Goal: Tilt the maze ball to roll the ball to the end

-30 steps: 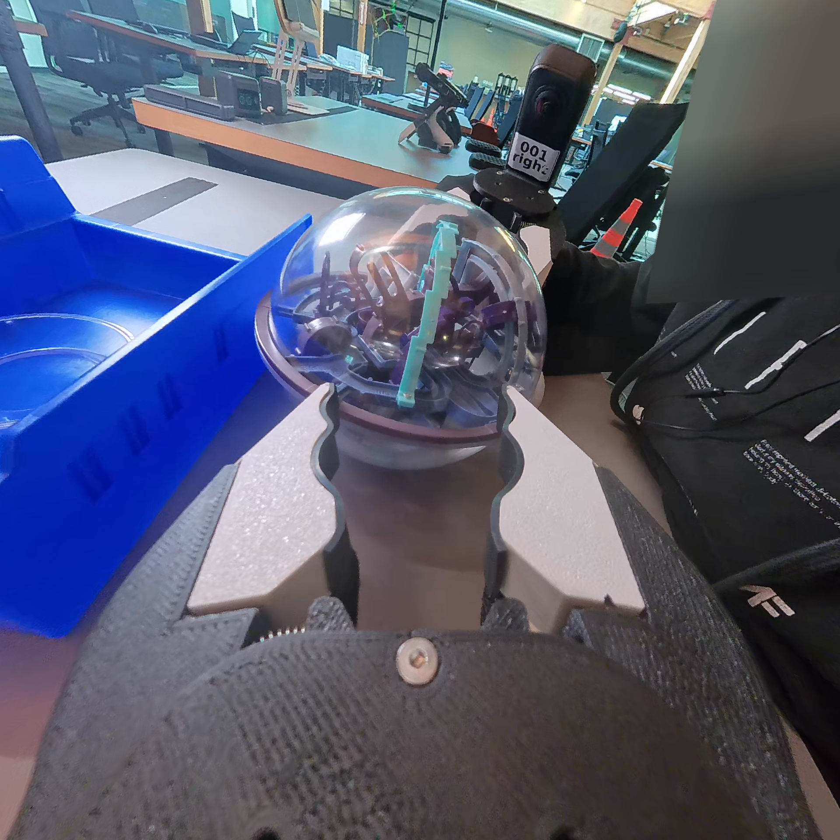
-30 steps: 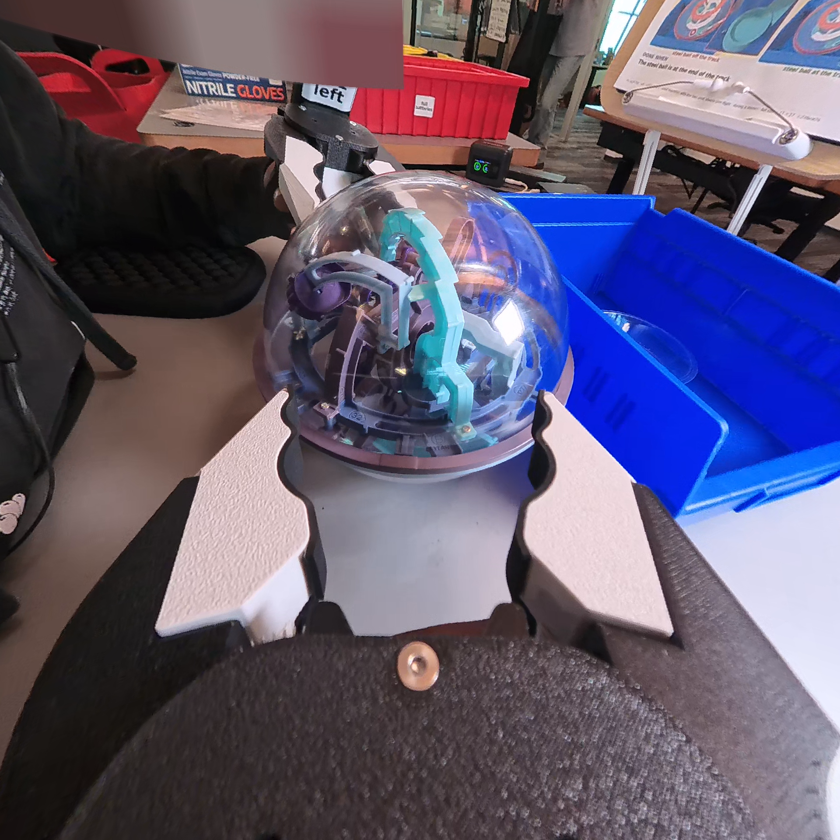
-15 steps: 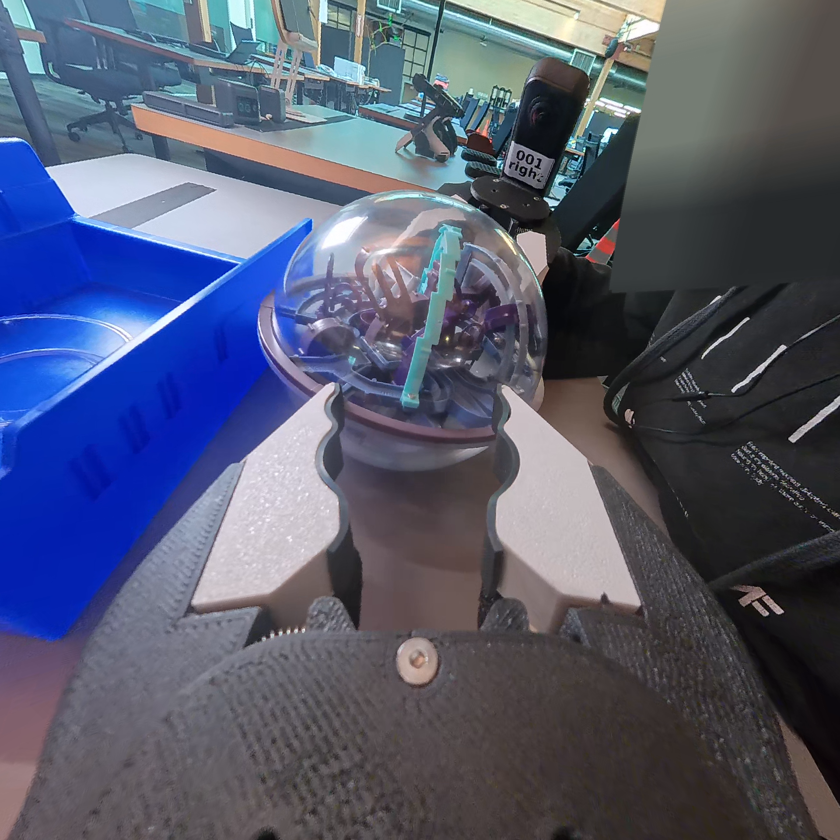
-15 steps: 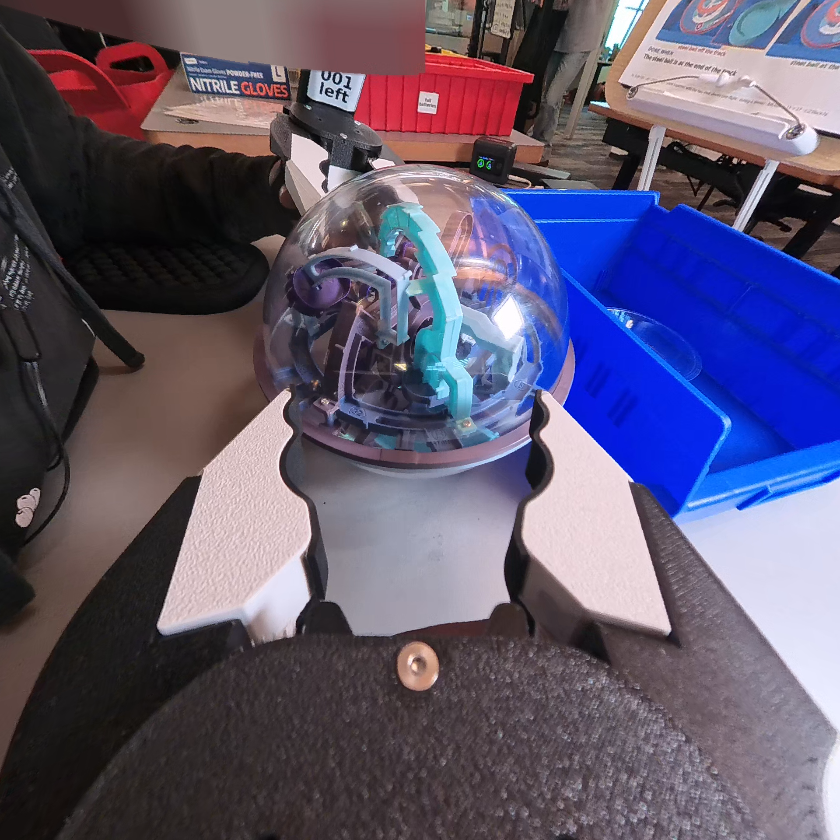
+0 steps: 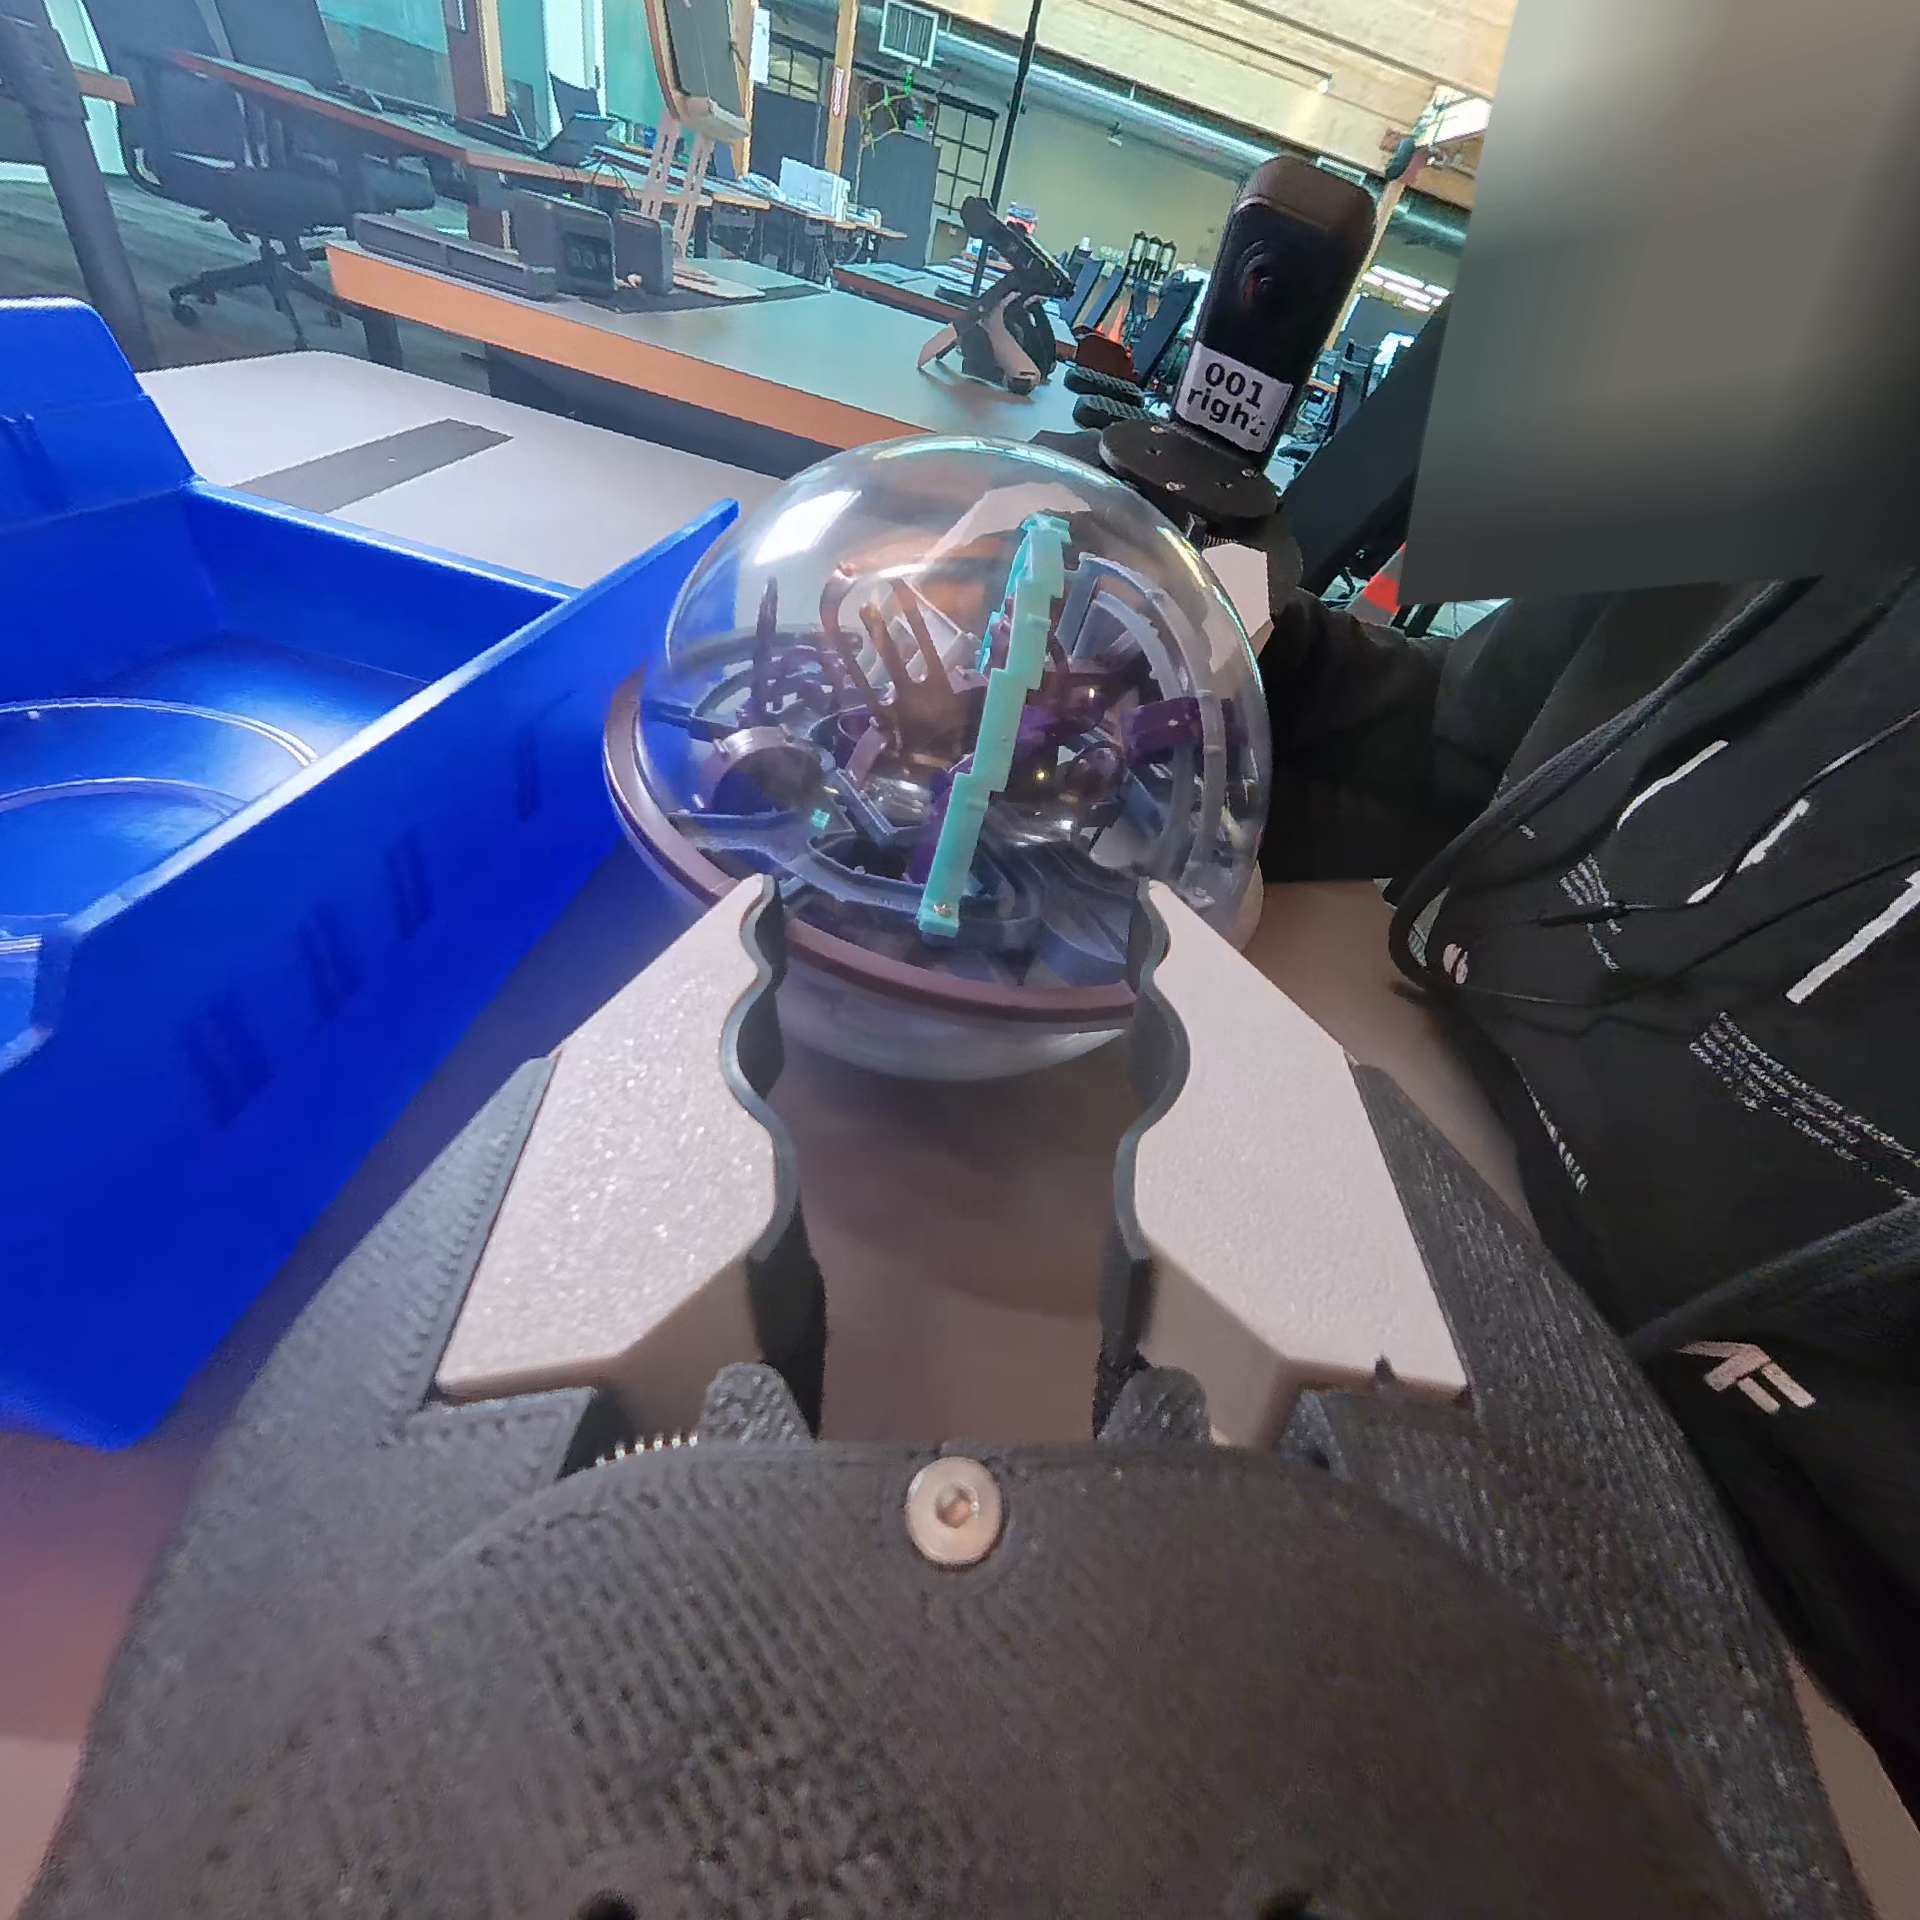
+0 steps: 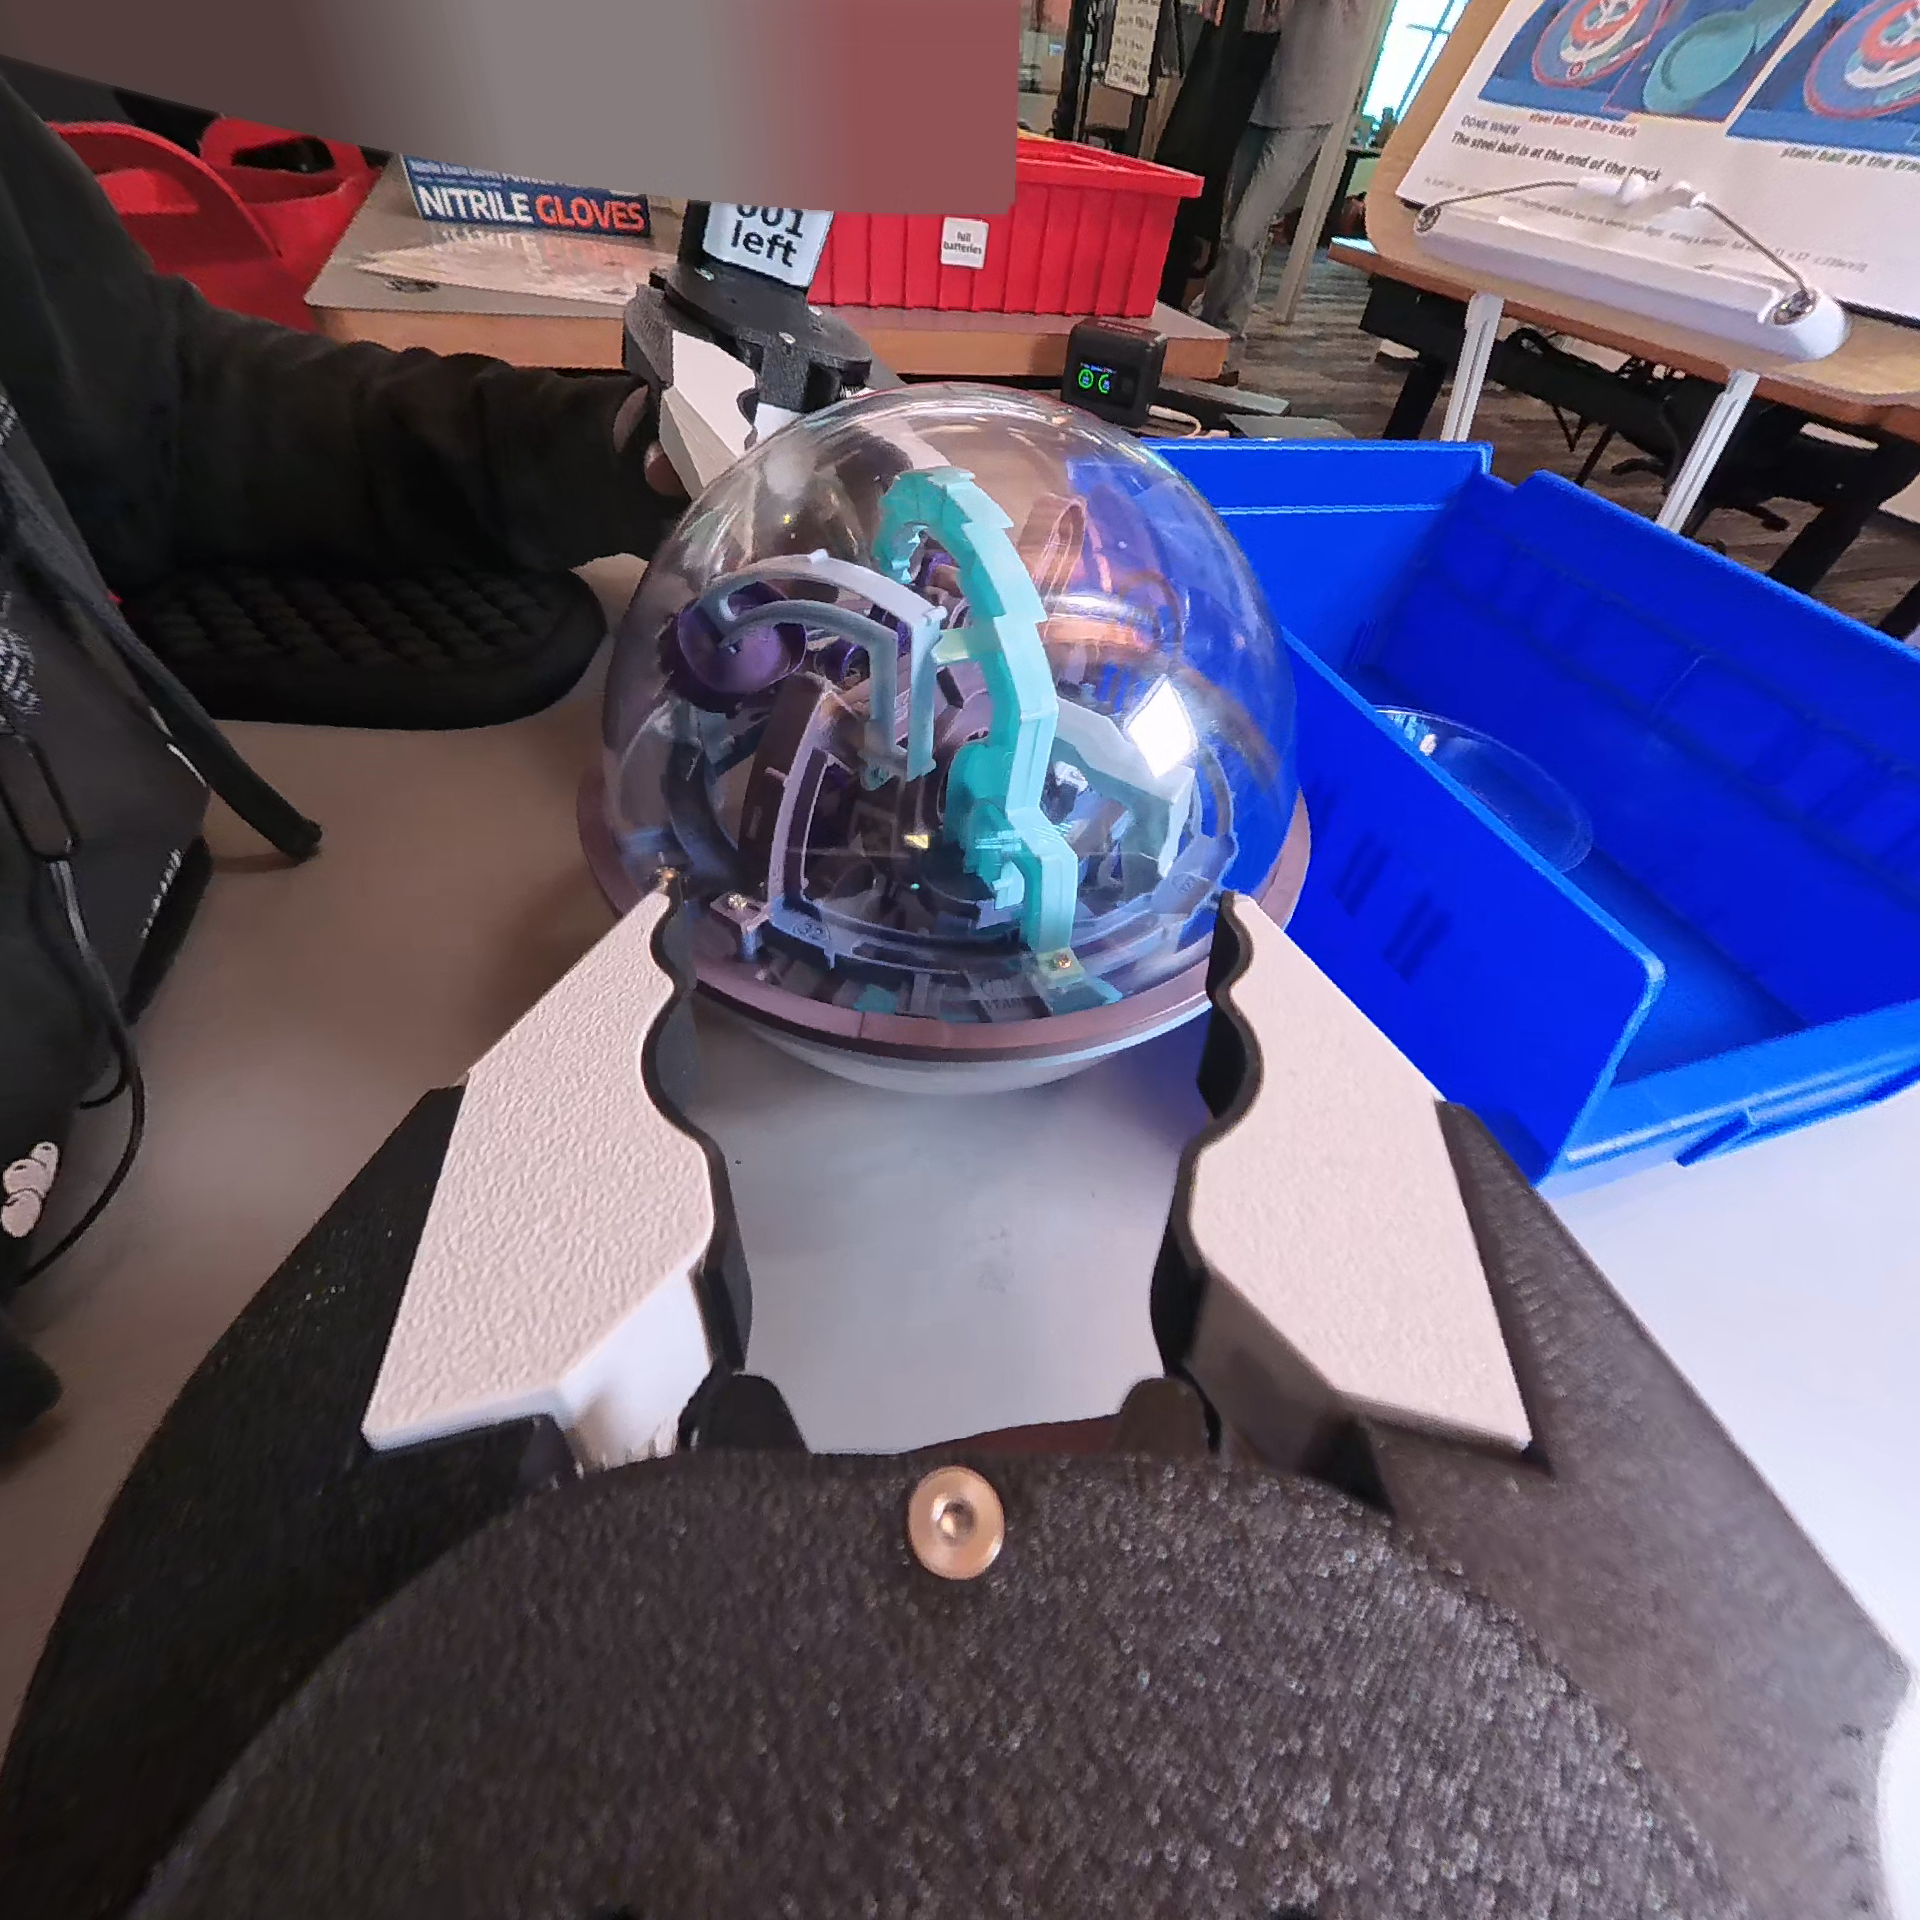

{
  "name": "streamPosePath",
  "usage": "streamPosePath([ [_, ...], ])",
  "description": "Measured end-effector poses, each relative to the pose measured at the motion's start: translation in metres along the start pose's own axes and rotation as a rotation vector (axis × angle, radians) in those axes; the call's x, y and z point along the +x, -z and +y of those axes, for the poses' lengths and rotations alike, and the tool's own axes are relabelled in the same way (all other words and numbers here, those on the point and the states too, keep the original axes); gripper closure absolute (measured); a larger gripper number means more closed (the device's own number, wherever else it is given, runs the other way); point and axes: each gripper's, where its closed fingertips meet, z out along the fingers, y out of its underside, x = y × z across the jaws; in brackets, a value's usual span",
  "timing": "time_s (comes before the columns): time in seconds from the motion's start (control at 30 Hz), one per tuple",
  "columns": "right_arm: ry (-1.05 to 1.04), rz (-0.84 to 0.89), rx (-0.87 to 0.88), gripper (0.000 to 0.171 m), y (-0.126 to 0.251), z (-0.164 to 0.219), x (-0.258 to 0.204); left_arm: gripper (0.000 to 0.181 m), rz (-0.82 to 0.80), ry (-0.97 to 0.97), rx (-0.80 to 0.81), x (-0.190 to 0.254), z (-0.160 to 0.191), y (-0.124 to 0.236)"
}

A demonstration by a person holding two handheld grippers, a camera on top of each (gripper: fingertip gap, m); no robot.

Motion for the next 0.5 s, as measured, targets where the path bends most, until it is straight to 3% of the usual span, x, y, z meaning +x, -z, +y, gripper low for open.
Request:
streamPosePath([
  [0.17, 0.014, 0.016, -0.015, 0.075, 0.000, 0.003, 0.002, 0.100, -0.009, -0.018, -0.005, 0.003, -0.001, -0.004],
  [0.5, 0.013, 0.018, -0.010, 0.075, -0.001, 0.002, 0.001, 0.085, -0.067, -0.078, -0.014, 0.000, 0.001, -0.011],
])
